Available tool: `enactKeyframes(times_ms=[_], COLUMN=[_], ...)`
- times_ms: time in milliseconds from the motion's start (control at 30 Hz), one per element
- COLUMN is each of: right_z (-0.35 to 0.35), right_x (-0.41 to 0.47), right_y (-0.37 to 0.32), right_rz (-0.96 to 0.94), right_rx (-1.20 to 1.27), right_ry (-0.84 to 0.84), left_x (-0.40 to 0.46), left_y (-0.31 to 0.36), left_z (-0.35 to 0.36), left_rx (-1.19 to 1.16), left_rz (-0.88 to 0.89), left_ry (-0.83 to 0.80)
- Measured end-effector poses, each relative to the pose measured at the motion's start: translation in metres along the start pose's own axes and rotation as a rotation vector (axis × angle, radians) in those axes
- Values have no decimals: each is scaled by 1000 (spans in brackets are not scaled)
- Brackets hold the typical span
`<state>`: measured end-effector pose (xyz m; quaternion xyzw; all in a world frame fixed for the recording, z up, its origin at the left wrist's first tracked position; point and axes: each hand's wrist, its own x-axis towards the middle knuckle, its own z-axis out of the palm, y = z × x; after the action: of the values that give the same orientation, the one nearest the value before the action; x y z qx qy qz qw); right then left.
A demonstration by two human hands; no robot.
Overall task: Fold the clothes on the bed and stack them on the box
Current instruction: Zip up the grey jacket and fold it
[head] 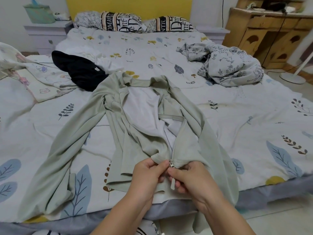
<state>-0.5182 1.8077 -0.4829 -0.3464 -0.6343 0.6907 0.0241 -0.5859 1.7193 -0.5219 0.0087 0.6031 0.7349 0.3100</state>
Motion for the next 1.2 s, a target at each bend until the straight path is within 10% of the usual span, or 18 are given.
enactKeyframes(times_ms=[167, 333, 667, 900, 1000, 1200], right_z=[-9, -9, 1, -16, -24, -28], right_x=[-10, -12, 29, 53, 56, 70], right_y=[-14, -30, -73, -72, -70, -63], right_rz=[191, 461, 274, 129, -35, -315], right_rx=[-71, 717, 948, -234, -642, -1185], right_ry=[-83, -138, 9, -28, 36, 218], left_x=[0, -3, -10, -13, -10, 18], left_y=[2, 2, -6, 14, 38, 43], left_z=[-1, 2, -4, -12, -11, 24], left_rx=[42, 60, 193, 477, 1034, 1368], left_rz=[44, 105, 71, -122, 159, 493], left_ry=[-26, -48, 8, -35, 107, 135])
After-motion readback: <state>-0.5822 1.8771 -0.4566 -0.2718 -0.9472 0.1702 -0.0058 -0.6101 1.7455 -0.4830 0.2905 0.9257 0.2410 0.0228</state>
